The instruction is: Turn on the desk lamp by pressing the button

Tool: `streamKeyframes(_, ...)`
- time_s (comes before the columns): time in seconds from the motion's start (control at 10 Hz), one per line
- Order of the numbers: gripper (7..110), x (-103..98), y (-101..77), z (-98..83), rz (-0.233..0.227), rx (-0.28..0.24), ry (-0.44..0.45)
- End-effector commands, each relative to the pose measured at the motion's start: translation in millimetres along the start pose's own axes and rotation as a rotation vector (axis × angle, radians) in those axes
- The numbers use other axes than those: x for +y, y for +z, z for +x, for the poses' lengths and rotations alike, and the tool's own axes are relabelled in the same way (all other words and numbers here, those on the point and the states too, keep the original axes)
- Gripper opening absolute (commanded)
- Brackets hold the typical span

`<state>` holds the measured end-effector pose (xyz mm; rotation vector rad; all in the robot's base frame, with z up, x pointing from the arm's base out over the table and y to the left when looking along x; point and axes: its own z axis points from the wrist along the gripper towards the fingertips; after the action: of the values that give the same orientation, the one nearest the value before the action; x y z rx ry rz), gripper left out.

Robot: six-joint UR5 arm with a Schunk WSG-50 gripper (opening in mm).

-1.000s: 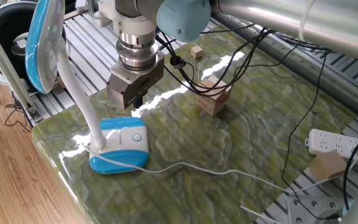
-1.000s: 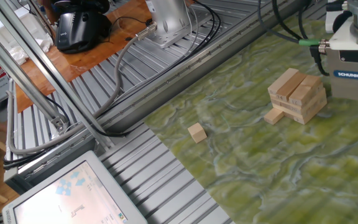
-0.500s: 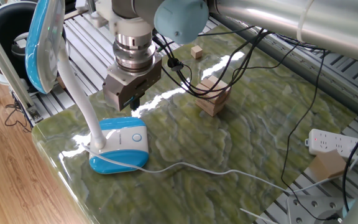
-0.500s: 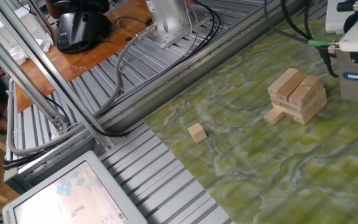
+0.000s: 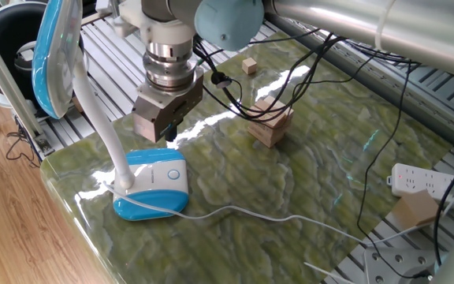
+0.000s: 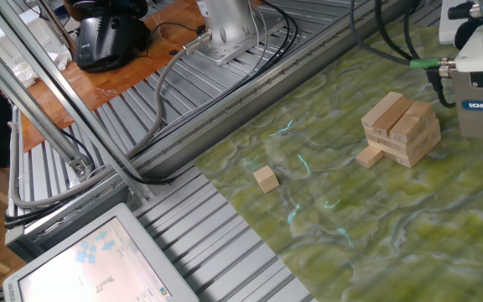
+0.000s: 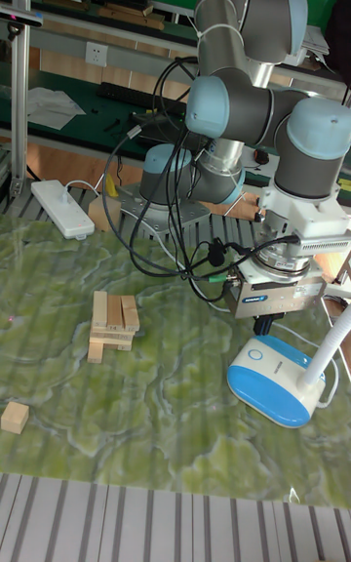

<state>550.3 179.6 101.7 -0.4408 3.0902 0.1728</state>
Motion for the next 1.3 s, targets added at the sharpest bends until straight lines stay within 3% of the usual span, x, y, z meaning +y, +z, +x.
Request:
streamKeyframes(0.0, 7, -5, -1.9, -1.1, 0.002, -0.004, 0.066)
streamKeyframes(0.1, 7, -14, -1.5, -5.8, 0.041, -0.020, 0.112)
streamKeyframes(0.3, 7, -14, -3.0, -5.3, 0.027, -0.019, 0.121)
streamKeyframes(0.4, 7, -20, -3.4, -1.0, 0.053, -0.004, 0.113)
streamKeyframes(0.5, 7, -19, -4.1, 2.7, 0.052, 0.011, 0.098)
streamKeyframes(0.6, 7, -8, -5.7, 6.0, -0.002, 0.021, 0.019)
streamKeyframes(0.7, 7, -12, -7.8, 17.8, 0.011, 0.068, 0.006)
streamKeyframes(0.8, 7, -9, -8.4, 18.1, 0.004, 0.067, 0.012)
streamKeyframes(1.0, 7, -3, -8.0, 11.5, -0.022, 0.042, 0.014)
streamKeyframes(1.1, 7, -7, -6.9, -1.0, 0.003, -0.004, 0.094)
streamKeyframes(1.2, 7, -6, -7.5, -3.8, -0.003, -0.018, 0.109)
